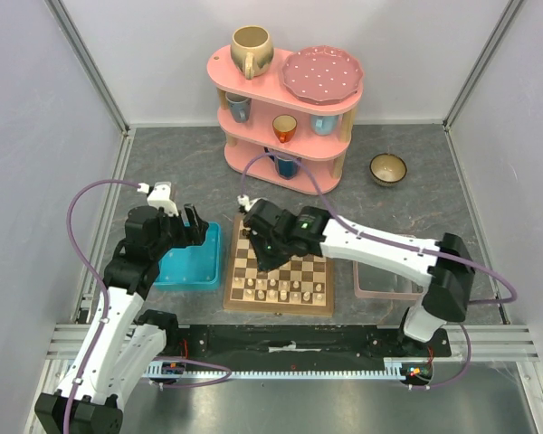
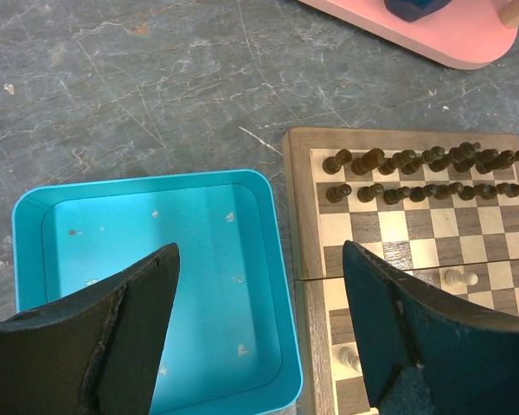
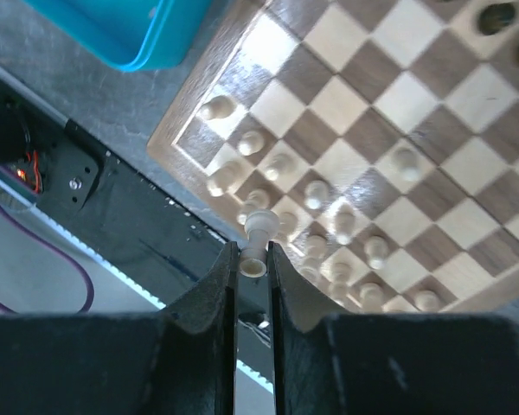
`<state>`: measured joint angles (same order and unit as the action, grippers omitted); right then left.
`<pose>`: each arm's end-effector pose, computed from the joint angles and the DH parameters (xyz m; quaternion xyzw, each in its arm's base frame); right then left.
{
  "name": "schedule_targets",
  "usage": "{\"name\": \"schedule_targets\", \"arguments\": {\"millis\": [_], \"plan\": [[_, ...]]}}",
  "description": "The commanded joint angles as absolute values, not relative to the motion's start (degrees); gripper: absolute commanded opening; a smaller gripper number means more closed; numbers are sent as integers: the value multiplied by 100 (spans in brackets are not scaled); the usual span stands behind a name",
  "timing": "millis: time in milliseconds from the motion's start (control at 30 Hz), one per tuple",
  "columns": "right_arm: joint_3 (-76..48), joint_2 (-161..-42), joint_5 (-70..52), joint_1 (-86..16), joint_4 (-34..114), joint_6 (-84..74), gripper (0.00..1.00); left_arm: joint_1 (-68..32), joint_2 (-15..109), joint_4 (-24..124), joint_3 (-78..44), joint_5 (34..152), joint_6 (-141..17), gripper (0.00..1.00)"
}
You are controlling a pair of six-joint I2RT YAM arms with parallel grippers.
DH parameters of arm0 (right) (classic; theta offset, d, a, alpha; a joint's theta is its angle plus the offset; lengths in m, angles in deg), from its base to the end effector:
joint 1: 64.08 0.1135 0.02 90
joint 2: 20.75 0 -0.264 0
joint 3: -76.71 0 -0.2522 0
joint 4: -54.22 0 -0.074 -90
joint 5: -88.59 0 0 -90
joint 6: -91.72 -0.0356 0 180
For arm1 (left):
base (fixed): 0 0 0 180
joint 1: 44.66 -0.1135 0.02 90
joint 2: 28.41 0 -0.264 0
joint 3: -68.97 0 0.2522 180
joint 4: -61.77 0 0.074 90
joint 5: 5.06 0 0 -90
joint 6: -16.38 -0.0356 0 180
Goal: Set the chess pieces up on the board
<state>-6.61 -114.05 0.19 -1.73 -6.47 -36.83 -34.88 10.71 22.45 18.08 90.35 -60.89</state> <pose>0.1615 0.3062 0.2997 -0.1940 0.9397 0.2084 0.1895 0.1562 -0.0303 0.2809 0.0025 0.8545 -0.1406 0.5000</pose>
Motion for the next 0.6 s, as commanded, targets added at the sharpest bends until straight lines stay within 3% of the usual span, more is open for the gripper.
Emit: {"name": "schedule_targets", "arguments": {"millis": [0,567], "plan": [[-244,-11795,-124,122,-428,-3757,9,-3482,1053,2261,1627,8811,-6043,82],[618,-13000,-177,606,-436,-3845,9,-3490,1141,2085,1566,8381,-6043,82]]}}
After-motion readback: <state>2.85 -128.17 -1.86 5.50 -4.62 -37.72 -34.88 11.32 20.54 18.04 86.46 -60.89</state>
